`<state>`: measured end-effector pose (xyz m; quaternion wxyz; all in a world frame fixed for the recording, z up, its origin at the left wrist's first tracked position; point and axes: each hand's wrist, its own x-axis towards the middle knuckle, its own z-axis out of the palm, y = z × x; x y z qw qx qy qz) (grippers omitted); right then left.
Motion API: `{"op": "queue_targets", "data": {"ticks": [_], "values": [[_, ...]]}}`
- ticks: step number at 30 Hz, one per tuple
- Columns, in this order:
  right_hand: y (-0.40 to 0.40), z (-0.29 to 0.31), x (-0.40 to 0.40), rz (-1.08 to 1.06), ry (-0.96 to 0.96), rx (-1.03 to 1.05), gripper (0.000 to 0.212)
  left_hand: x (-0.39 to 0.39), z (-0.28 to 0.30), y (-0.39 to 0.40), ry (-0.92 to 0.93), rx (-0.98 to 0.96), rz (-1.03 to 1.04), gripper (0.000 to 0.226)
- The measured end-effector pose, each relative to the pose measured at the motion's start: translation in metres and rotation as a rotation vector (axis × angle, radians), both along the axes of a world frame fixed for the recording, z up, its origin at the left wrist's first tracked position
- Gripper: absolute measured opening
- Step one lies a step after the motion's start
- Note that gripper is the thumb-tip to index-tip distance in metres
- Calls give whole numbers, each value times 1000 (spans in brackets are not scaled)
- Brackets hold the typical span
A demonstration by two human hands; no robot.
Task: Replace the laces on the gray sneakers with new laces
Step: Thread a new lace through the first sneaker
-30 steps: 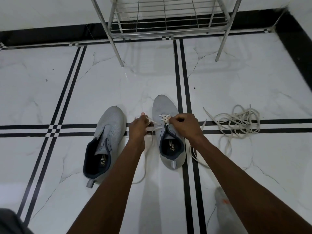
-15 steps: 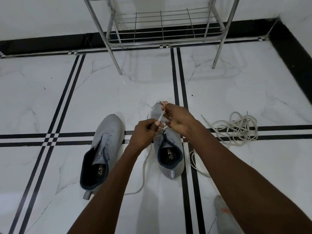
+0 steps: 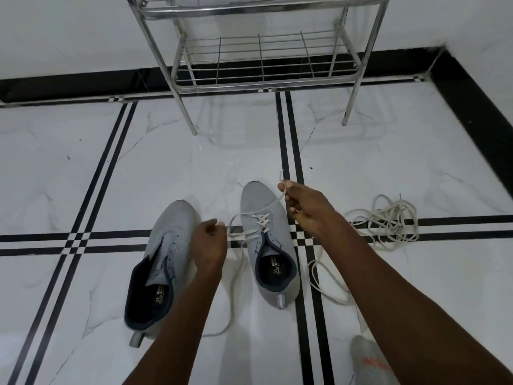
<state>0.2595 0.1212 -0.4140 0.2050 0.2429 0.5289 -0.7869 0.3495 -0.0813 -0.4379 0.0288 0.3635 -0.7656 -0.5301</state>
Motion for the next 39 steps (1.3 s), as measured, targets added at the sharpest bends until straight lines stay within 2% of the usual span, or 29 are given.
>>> {"op": "queue_targets", "data": {"ticks": [2, 3, 6, 8, 10, 16, 19, 24, 29, 33, 39], "values": [[-6, 3, 8, 52, 41, 35, 15, -9, 12, 6, 189, -186, -83, 22], [-9, 5, 11, 70, 59, 40, 16, -16, 21, 11, 241, -186, -149, 23], [-17, 8, 23, 171, 116, 115, 17, -34, 43, 27, 133, 58, -314, 28], [-23, 10, 30, 237, 147, 184, 17, -46, 48, 32, 101, 253, -332, 32], [-26, 13, 36, 263, 166, 227, 18, -53, 52, 35, 135, 371, -299, 32], [-27, 12, 45, 288, 212, 304, 18, -51, 49, 36, 243, 399, -259, 19], [-16, 9, 49, 371, 326, 586, 27, -43, 43, 30, 288, 307, -238, 18], [0, 12, 60, 811, 443, 951, 40, -19, 28, 27, 306, 12, -392, 16], [-15, 0, 72, 786, 678, 1222, 17, 5, 11, 36, 310, -103, -358, 11], [-10, -3, 72, 620, 663, 1097, 19, 17, 4, 42, 267, -162, -392, 11], [2, -4, 70, 407, 229, 641, 15, 20, 5, 51, 272, -236, -433, 9]]}}
